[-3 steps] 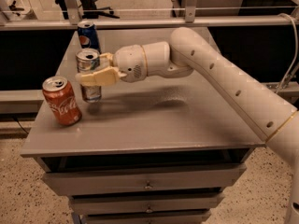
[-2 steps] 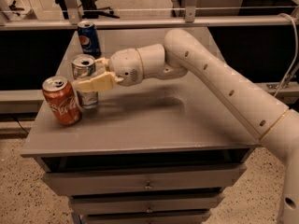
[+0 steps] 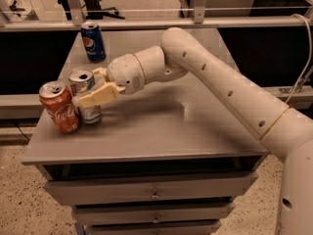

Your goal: Move redbull can near coke can

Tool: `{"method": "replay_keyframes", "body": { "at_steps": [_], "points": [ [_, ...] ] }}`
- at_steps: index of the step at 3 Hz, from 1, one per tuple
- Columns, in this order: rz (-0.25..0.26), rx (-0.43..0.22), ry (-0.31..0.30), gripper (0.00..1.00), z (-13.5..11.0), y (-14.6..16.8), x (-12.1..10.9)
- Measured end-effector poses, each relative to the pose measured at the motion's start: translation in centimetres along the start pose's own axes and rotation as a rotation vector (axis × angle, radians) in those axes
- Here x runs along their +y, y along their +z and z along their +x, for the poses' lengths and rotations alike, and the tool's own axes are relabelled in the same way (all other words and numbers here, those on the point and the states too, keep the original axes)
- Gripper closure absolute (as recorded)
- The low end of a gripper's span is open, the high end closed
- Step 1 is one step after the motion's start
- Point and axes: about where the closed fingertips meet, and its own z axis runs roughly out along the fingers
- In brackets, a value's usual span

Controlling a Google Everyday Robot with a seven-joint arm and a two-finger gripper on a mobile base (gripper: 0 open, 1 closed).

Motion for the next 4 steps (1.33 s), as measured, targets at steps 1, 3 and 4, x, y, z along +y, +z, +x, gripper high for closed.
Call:
{"method": "replay_keyframes", "body": {
  "at_steps": [1,3,4],
  "points": [
    [-0.029,0.026,-0.006,0.35,0.49,0.51,0.29],
    [-0.039,0.06,-0.025,0.0,0.76,0.56,0.28],
    [-0.03,0.072,-0.03,0.0,0.76,0.29,0.13]
  ]
}}
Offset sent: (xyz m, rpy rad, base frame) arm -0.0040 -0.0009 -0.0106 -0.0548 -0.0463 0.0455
